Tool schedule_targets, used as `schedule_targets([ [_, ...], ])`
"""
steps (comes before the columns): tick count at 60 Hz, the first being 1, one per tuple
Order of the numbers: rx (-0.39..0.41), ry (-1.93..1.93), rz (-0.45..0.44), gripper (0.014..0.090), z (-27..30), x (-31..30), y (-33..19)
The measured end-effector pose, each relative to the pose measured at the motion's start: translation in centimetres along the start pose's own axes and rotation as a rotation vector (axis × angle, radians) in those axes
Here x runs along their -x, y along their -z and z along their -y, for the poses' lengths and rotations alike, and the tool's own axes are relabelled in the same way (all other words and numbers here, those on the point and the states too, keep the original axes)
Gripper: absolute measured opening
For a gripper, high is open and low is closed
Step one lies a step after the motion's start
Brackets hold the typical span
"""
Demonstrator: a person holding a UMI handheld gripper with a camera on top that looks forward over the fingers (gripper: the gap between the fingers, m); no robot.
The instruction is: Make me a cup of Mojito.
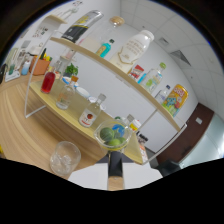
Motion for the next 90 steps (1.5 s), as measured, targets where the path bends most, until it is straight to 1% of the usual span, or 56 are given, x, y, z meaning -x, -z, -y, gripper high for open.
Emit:
schedule_targets([
  [5,-0.05,0.164,-0.043,0.0159,0.7,-0.8,0.0],
  [14,-0.149,0.423,-0.085,0.0157,2.1,-1.1,0.1],
  [29,-0.246,0.755,-0.053,0.0159,2.4,1.4,0.3],
  [32,-0.257,0.806,-0.042,0.0157,2.1,2.1,0.3],
  [36,-0.25,0.856,-0.031,0.0159,1.6,2.5,0.0],
  [43,-0.235,0.874,-0.035,0.0157,1.1,2.5,-0.5],
  [46,-0.233,0.878,-0.05,0.0158,1.0,2.3,-0.9],
  [56,-0.231,0.88,-0.046,0.0157,1.0,2.3,-1.1],
  [62,-0.236,0.84,-0.034,0.0158,1.2,2.4,-1.1],
  [68,-0.237,0.702,-0.03,0.0158,2.0,1.3,-0.7],
  [80,-0.238,0.18,-0.032,0.016,5.2,-4.4,1.6],
  [87,-0.211,-0.081,-0.02,0.0159,5.2,-7.7,1.6],
  [90,-0.19,-0.179,0.005,0.0158,4.8,-8.6,1.3],
])
